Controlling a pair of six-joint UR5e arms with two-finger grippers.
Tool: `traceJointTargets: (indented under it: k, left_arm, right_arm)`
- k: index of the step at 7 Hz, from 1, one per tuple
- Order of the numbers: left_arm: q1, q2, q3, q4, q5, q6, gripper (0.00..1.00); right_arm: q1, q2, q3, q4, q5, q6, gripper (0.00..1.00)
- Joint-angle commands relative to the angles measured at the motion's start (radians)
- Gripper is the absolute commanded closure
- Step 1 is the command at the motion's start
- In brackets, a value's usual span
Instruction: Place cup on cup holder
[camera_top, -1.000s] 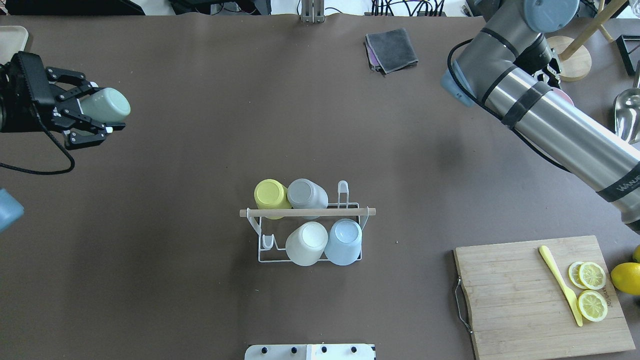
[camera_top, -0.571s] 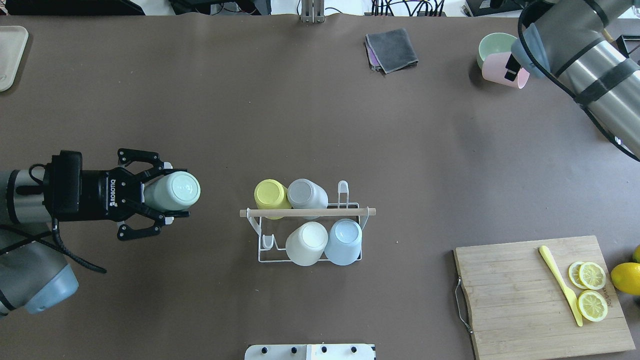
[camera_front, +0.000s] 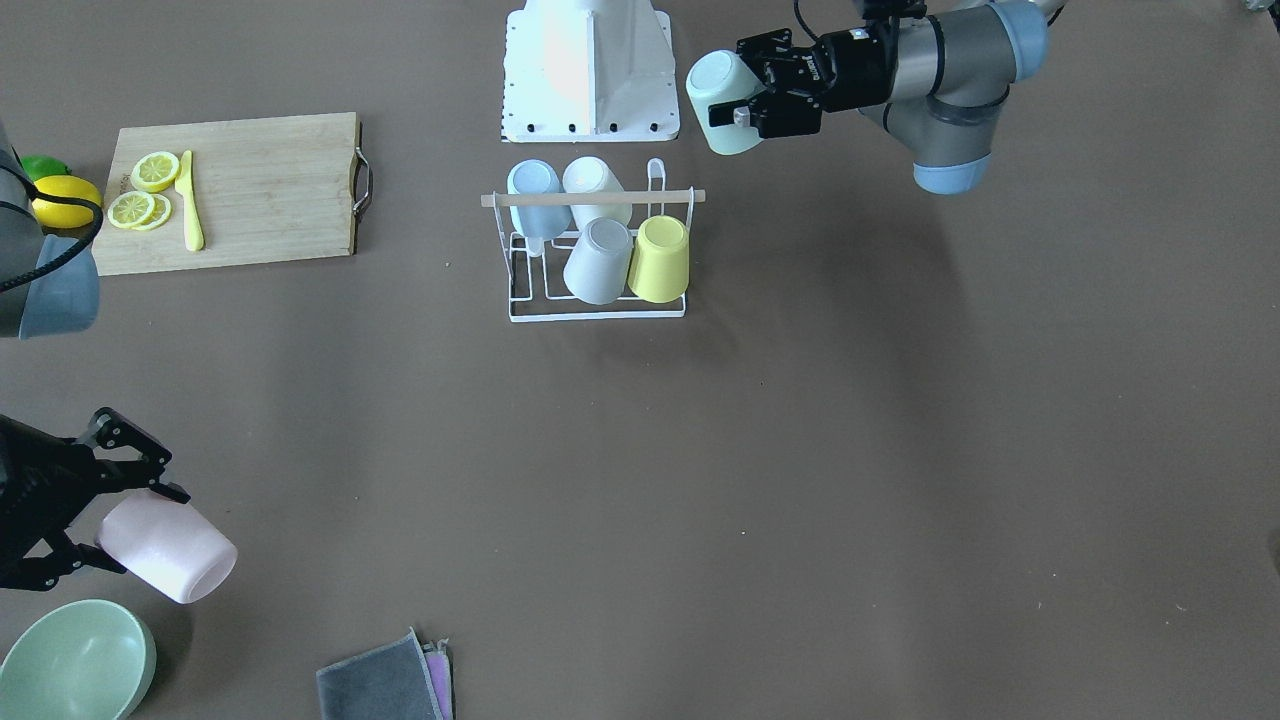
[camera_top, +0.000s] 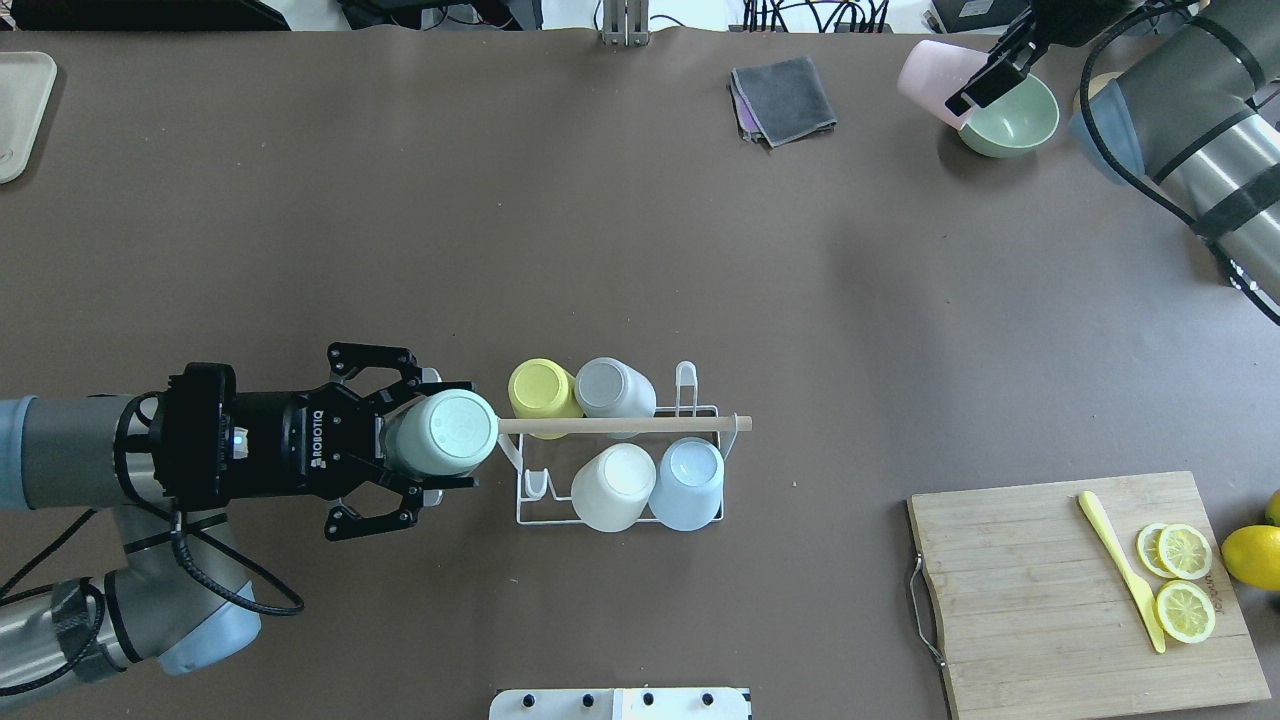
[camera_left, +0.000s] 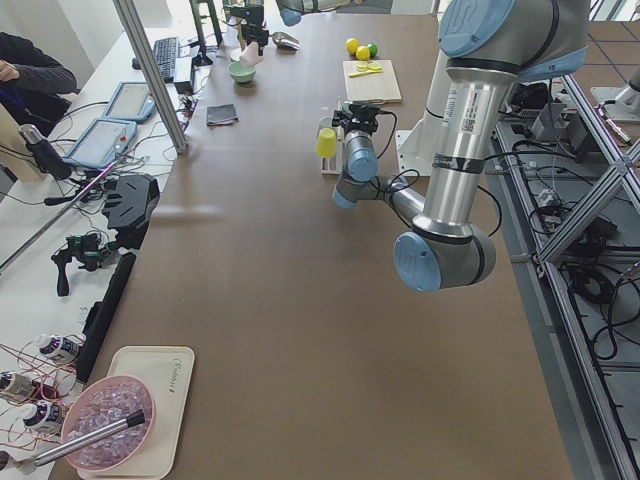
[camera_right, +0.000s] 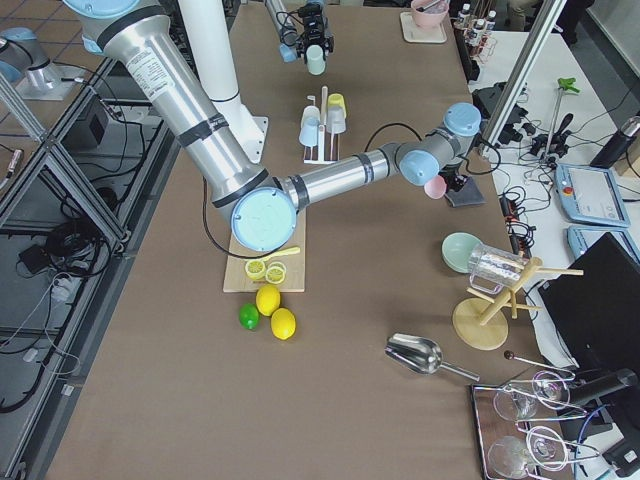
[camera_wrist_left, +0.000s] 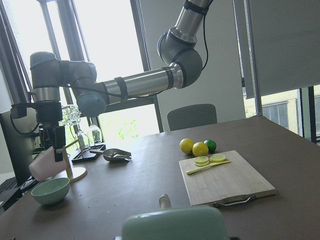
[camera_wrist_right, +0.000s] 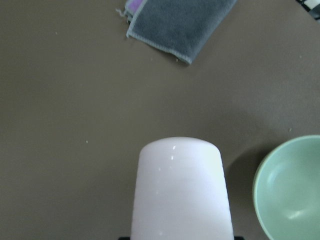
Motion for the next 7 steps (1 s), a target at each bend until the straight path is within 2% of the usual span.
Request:
traceJointTargets:
  k: [1, 3, 4, 5, 6, 7]
  left_arm:
    - [0.038, -0.051, 0.043, -0.074, 0.015, 0.0, 1.0]
    - [0.045, -0.123, 0.118, -0.149, 0.027, 0.0, 1.0]
    - [0.045, -0.138, 0.17, -0.181, 0.031, 0.0, 1.0]
    - [0.057, -0.138, 0.187, -0.19, 0.039, 0.0, 1.0]
    - [0.072, -0.138, 0.22, -0.221, 0.045, 0.0, 1.0]
    - [0.087, -0.138, 0.232, -0.226, 0.063, -0.002, 1.0]
  right_arm:
    - [0.001, -0.031, -0.002, 0.207, 0.057, 0.029, 0.6]
    - [0.001, -0.042, -0.009, 0.345, 0.064, 0.087, 0.6]
    - [0.001, -0.042, -0.001, 0.411, 0.01, 0.092, 0.6]
    - [-0.018, -0.051, 0.042, 0.429, -0.066, 0.111, 0.6]
    - [-0.081, -0.089, 0.097, 0.497, -0.191, 0.207, 0.6]
    - [-0.162, -0.121, 0.159, 0.512, -0.316, 0.254, 0.61]
